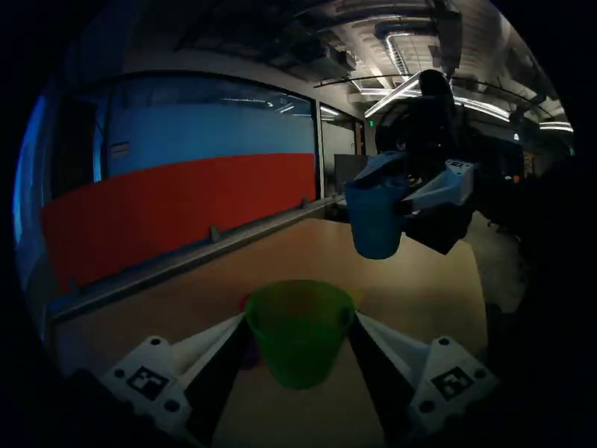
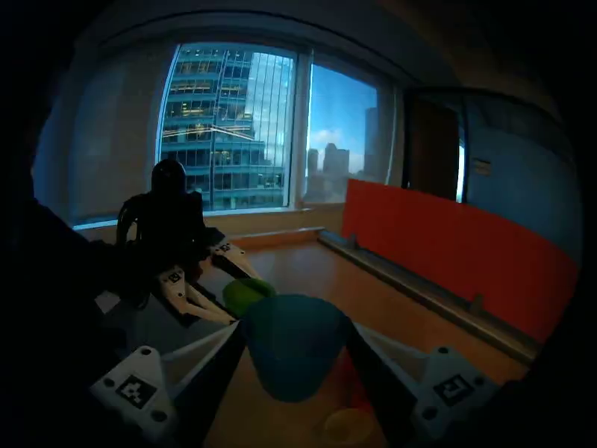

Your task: Pour water

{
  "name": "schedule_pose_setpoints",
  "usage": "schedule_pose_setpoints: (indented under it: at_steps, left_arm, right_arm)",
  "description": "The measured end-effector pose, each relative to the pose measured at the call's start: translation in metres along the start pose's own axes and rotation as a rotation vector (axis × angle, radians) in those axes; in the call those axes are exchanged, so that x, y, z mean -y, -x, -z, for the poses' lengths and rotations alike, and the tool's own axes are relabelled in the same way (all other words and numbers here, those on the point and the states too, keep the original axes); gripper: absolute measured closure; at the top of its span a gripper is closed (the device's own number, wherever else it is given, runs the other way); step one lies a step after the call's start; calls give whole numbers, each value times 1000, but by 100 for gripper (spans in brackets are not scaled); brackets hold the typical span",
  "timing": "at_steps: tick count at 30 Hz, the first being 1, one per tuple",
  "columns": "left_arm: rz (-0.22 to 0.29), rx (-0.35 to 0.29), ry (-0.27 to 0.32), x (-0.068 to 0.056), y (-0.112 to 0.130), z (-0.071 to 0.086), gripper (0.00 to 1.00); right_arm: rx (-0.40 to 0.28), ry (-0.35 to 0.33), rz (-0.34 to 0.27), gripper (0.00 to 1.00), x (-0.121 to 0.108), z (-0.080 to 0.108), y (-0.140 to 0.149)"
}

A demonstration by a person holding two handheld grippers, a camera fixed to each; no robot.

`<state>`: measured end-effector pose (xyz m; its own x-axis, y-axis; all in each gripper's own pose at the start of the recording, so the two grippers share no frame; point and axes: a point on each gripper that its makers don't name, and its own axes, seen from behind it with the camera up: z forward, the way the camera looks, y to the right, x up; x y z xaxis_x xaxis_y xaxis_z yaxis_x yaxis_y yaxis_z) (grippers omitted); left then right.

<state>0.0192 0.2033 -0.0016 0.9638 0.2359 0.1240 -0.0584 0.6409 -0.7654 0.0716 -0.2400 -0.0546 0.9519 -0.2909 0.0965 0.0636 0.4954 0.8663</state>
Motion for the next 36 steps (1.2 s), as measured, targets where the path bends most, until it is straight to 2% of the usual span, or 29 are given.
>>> schedule_pose_setpoints:
  at_steps: [15, 36]
  left_arm:
    - [-18, 120, 41, -7, 43, -11, 14]
    - [-3, 252, 69, -9, 94, -14, 14]
  right_arm:
    - [116, -47, 25, 6, 4, -21, 53]
    - [264, -118, 44, 6, 12, -38, 118]
